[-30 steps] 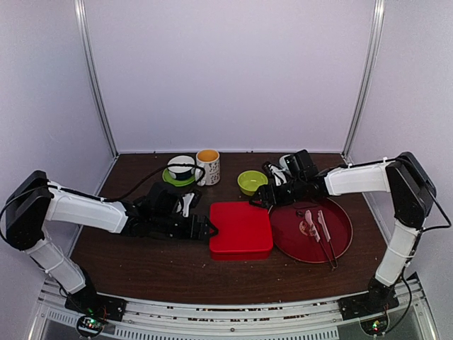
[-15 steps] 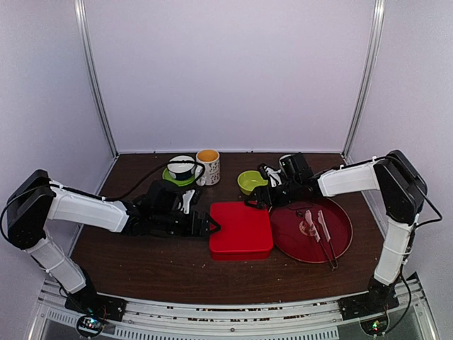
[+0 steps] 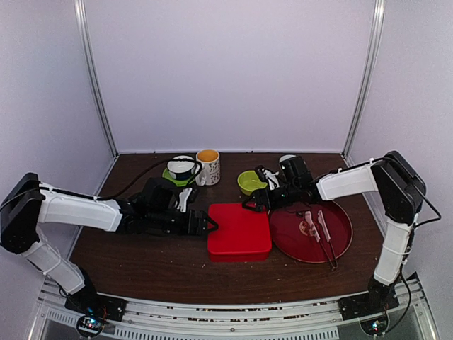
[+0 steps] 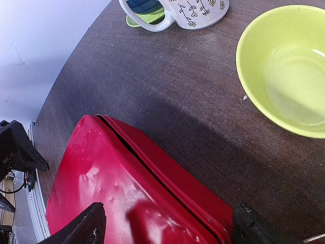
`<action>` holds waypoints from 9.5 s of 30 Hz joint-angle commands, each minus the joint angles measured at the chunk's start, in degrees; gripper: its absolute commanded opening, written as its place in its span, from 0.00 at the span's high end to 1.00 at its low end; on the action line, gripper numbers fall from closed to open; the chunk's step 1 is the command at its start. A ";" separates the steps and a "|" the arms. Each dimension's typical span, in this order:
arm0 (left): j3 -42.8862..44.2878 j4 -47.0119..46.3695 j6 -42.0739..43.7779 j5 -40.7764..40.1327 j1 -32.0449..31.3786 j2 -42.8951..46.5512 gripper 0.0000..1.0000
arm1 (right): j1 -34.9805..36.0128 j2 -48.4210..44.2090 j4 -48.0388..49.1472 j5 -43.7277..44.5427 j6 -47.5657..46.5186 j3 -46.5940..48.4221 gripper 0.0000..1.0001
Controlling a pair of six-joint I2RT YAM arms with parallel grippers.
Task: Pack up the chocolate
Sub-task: Press the box lid onto the packing box.
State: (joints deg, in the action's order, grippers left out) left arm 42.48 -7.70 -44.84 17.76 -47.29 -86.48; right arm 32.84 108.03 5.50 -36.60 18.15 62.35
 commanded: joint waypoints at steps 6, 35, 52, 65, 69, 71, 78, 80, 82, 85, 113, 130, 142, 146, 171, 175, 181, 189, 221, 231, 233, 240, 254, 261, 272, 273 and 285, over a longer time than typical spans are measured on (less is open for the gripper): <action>2.87 11.19 2.38 -1.01 0.23 9.11 0.22 | 1.98 -5.77 5.30 -2.49 1.25 -7.04 0.14; -15.08 -4.22 -19.31 -0.79 -14.01 17.46 0.23 | 3.28 -3.08 2.74 -2.26 -1.00 -3.38 0.14; -14.77 -16.82 -21.32 1.63 -15.82 4.34 0.63 | 3.71 -1.95 3.88 -5.10 -0.46 -4.13 0.15; -13.70 -19.84 -21.35 0.90 -13.49 0.28 0.75 | 4.49 -1.24 1.30 -6.33 -2.29 -3.46 0.16; -13.74 -19.63 -20.83 0.79 -12.23 -0.23 0.77 | 4.60 -1.33 1.19 -6.55 -2.24 -3.76 0.16; -13.66 -19.65 -20.60 0.87 -11.56 -0.72 0.77 | 4.69 -1.35 0.95 -6.68 -2.27 -3.72 0.17; -14.30 -21.08 -19.87 1.79 -8.64 -2.24 0.77 | 4.78 -2.58 0.21 -5.96 -3.43 -5.25 0.17; -14.35 -21.12 -19.55 2.07 -7.93 -2.66 0.77 | 4.79 -2.81 -0.56 -5.93 -3.80 -5.35 0.17; -14.35 -21.24 -19.16 2.46 -7.19 -3.13 0.77 | 4.78 -3.26 -0.47 -6.04 -3.78 -6.00 0.17; -14.35 -21.23 -18.67 3.12 -6.03 -3.61 0.77 | 4.82 -4.07 0.24 -6.19 -3.48 -7.39 0.18; -11.80 -0.11 -8.55 -0.12 0.09 5.81 0.75 | 1.96 -6.92 -9.52 -4.12 -7.17 -5.59 0.17; -19.02 -1.19 -13.94 4.74 -1.23 14.62 0.67 | 2.76 -1.67 -10.56 -4.62 -5.84 0.40 0.14; -20.57 -10.18 -16.57 6.27 -1.23 10.46 0.67 | 4.89 -6.38 -8.94 -5.92 -3.74 -6.62 0.16; -20.78 -8.00 -16.01 5.31 -1.23 11.82 0.66 | 6.48 -9.03 -2.69 -5.53 0.96 -11.47 0.16; -22.65 15.16 -14.12 0.79 -1.23 32.83 0.60 | 14.43 -15.22 8.70 2.16 15.93 -19.22 0.08; -23.98 10.17 -15.32 2.91 -1.23 32.76 0.53 | 13.39 -14.34 7.15 2.18 15.54 -18.08 0.08; -25.87 5.60 -17.03 3.60 -1.23 32.75 0.41 | 13.92 -15.06 7.65 1.02 17.93 -20.85 0.10; -28.05 1.39 -17.64 4.06 -1.23 32.76 0.26 | 16.67 -16.27 18.19 -1.06 27.03 -25.60 0.09; -26.83 0.29 -19.17 4.44 -0.26 31.50 0.73 | 19.65 -19.65 18.82 -1.76 30.03 -30.56 0.17; -24.65 0.55 -18.16 5.53 -0.35 29.40 0.80 | 19.73 -19.00 19.14 -2.05 29.71 -30.55 0.18; -24.64 -0.06 -18.16 5.74 -0.35 28.74 0.80 | 19.80 -18.93 19.37 -2.12 29.82 -30.63 0.18; -24.38 -2.84 -19.07 7.41 -0.35 26.45 0.78 | 19.83 -18.24 19.38 -2.66 29.77 -30.42 0.19; -24.53 -6.04 -19.52 7.86 -0.46 22.59 0.82 | 20.32 -17.25 19.55 -4.01 29.86 -29.80 0.22; -24.50 -6.82 -19.47 8.13 -0.45 21.20 0.86 | 20.48 -17.10 21.54 -5.35 30.35 -31.12 0.34; -24.20 -8.59 -19.77 7.99 -0.52 18.76 0.86 | 20.86 -15.06 29.42 -9.67 33.89 -33.05 0.47; -24.12 -8.56 -19.76 7.95 -0.46 18.70 0.86 | 20.84 -14.78 30.20 -9.93 34.24 -33.36 0.47; -23.24 -8.17 -19.03 7.47 -0.44 16.76 0.86 | 21.07 -9.27 41.29 -10.75 38.57 -36.99 0.61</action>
State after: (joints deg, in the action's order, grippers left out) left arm 17.17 -12.25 -64.71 25.12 -46.81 -67.02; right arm 51.79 93.91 38.02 -44.62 54.54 26.17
